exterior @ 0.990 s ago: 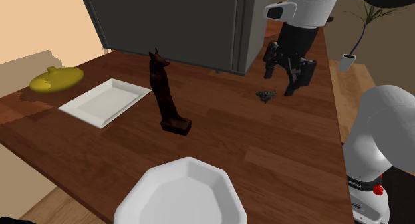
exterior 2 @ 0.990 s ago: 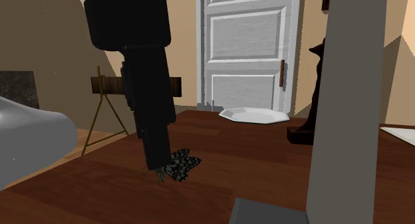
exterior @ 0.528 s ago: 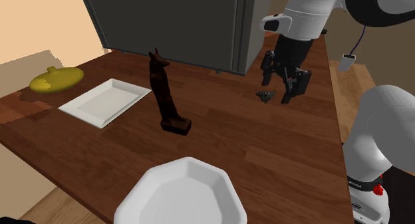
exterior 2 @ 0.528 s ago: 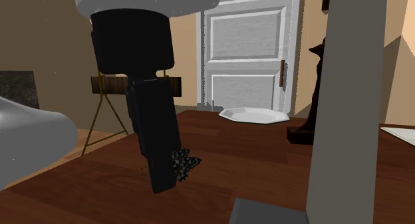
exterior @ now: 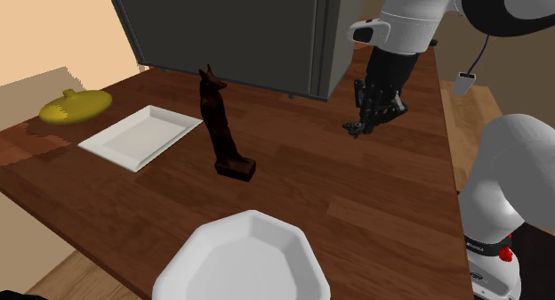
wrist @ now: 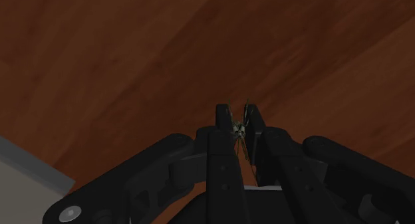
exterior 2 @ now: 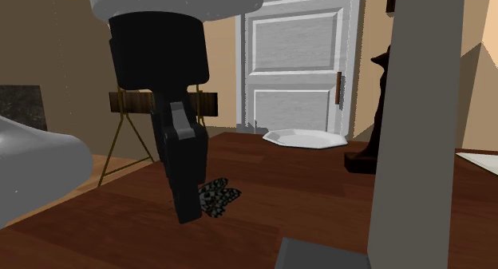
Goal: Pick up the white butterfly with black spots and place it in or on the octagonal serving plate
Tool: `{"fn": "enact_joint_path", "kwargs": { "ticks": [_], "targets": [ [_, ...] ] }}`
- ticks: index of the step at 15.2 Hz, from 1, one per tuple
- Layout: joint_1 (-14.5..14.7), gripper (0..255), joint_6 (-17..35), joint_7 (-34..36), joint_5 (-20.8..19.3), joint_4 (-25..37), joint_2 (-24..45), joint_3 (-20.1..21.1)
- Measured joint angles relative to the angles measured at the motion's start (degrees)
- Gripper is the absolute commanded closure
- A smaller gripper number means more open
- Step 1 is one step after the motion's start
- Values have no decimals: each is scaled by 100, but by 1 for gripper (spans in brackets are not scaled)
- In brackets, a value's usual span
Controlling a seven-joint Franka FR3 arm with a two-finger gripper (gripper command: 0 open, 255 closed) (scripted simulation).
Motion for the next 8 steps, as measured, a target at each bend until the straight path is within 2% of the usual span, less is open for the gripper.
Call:
{"fn": "enact_joint_path", "kwargs": {
  "ticks": [8],
  "targets": [
    [1, 255, -69, 2, 1, 88, 19, 1]
  ]
}}
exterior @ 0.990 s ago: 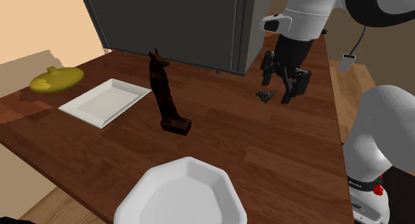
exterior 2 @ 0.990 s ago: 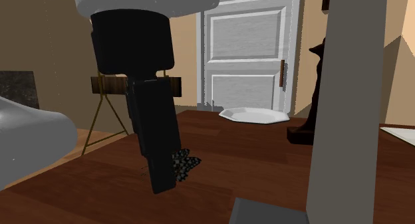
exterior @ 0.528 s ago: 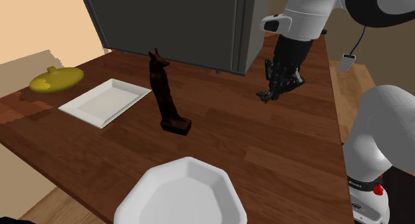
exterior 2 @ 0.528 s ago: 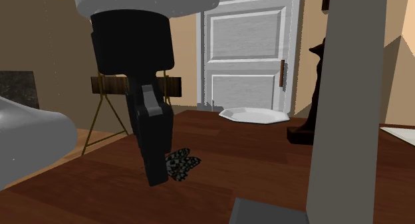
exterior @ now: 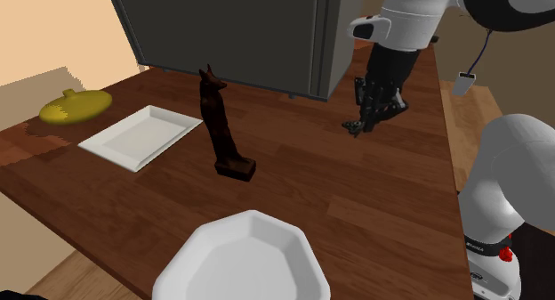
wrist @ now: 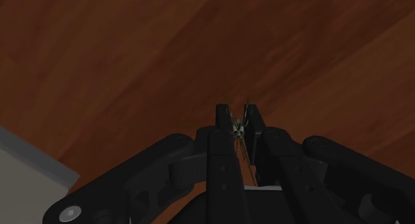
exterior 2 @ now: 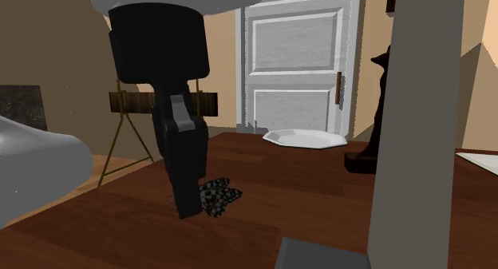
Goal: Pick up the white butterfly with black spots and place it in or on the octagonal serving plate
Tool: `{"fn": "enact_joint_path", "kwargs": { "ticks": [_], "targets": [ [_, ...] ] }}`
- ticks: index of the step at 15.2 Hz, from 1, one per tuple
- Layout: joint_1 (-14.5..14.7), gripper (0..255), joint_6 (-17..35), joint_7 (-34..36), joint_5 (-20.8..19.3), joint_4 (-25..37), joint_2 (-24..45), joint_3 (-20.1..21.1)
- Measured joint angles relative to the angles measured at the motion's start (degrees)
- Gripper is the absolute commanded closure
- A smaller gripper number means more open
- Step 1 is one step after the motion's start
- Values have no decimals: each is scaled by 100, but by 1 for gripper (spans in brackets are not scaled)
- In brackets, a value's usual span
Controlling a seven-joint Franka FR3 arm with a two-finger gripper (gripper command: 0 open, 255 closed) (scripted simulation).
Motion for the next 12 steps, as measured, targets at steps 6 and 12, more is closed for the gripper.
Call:
{"fn": "enact_joint_path", "kwargs": {
  "ticks": [6, 12],
  "targets": [
    [9, 255, -427, 22, 9, 474, 46, 13],
    [6, 255, -836, 14, -2, 1005, 167, -4]
  ]
}}
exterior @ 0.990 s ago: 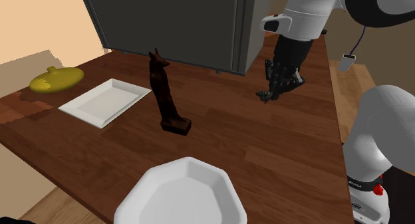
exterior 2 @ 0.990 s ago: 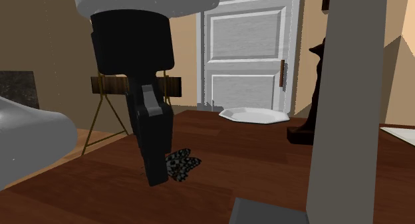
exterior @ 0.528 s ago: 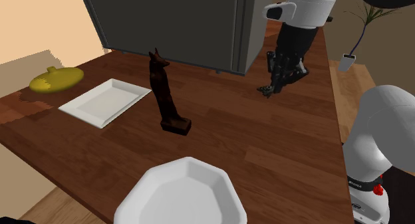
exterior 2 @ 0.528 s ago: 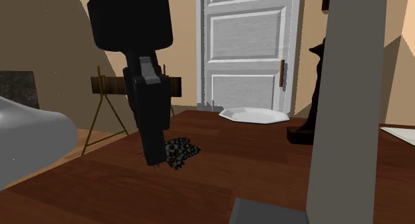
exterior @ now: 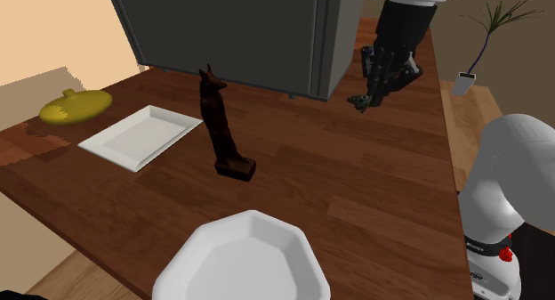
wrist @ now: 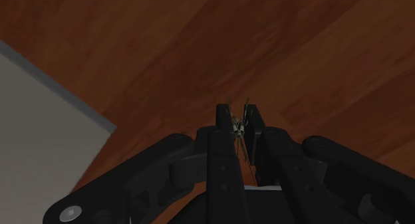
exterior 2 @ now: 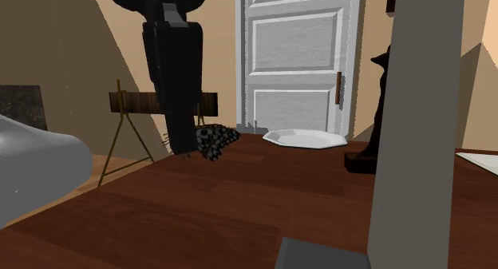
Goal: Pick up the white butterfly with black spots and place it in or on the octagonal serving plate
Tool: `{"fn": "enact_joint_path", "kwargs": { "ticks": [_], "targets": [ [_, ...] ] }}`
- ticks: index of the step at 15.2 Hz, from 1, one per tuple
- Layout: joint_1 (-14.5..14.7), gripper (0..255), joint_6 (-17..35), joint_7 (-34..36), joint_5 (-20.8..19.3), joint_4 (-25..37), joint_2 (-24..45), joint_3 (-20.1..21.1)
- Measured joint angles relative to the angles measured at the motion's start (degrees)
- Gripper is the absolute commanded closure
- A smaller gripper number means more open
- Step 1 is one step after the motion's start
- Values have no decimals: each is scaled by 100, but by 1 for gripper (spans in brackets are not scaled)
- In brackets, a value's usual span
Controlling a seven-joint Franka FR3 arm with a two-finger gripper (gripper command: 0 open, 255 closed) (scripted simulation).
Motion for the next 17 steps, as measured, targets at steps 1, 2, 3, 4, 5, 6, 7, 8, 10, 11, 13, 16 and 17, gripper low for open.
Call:
{"fn": "enact_joint_path", "kwargs": {
  "ticks": [1, 2, 3, 4, 5, 6, 7, 8, 10, 11, 13, 16, 17],
  "targets": [
    [5, 255, -73, 12, 8, 100, 26, 10],
    [7, 255, -136, 16, 10, 185, 48, 13],
    [9, 255, -171, 21, 13, 243, 71, 17],
    [31, 255, -169, 83, 55, 267, 96, 80],
    [62, 255, -149, 169, 114, 321, 166, 165],
    [94, 255, -99, 258, 175, 335, 227, 256],
    [134, 255, -81, 377, 251, 424, 328, 373],
    [183, 255, -42, 521, 342, 459, 394, 518],
    [265, 255, 17, 802, 509, 613, 587, 794],
    [300, 255, 42, 932, 579, 698, 688, 919],
    [354, 255, 170, 1162, 695, 813, 908, 1152],
    [433, 255, 292, 1561, 858, 1067, 1240, 1536],
    [449, 255, 343, 1680, 896, 1156, 1365, 1653]
  ]
}}
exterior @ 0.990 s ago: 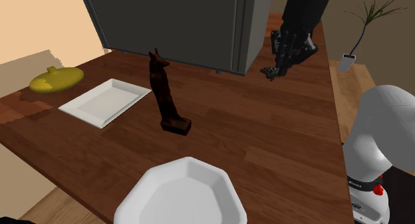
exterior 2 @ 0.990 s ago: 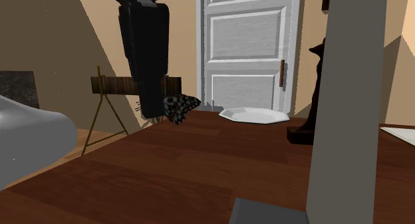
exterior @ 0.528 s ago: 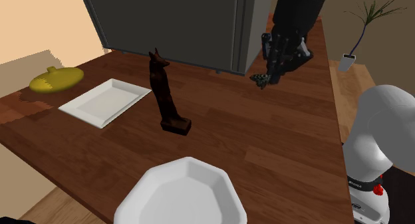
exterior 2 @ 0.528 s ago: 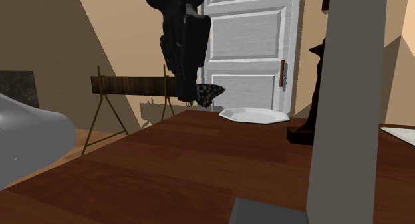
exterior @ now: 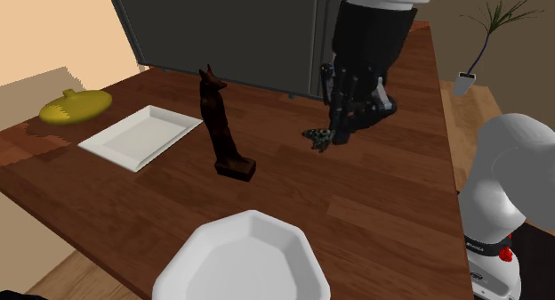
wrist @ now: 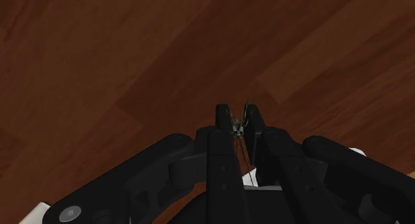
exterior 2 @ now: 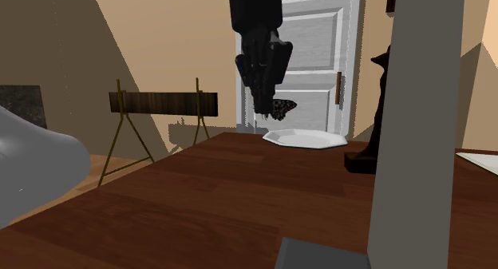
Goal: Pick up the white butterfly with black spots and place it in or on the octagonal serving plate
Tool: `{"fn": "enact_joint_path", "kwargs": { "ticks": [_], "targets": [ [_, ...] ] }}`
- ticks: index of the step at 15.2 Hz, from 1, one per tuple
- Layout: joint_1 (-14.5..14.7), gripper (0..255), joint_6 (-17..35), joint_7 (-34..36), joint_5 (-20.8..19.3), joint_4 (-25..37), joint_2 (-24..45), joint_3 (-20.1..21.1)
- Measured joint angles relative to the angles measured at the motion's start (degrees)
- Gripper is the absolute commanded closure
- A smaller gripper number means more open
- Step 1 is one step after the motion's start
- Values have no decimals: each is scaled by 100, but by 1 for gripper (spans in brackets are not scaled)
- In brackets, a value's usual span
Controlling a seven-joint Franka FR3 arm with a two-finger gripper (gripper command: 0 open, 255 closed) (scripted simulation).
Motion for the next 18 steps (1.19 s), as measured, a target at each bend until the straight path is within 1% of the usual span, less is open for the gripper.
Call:
{"fn": "enact_joint_path", "kwargs": {
  "ticks": [4, 8, 12, 15, 16, 18],
  "targets": [
    [41, 255, 160, 549, 90, 525, 622, 520],
    [40, 255, 267, 1094, 43, 1122, 1272, 1013],
    [16, 255, 394, 1674, -175, 1777, 2043, 1519],
    [21, 255, 365, 2131, -458, 2376, 2657, 1871],
    [34, 255, 415, 2233, -516, 2433, 2775, 1942],
    [47, 255, 544, 2290, -543, 2359, 2833, 1985]
  ]
}}
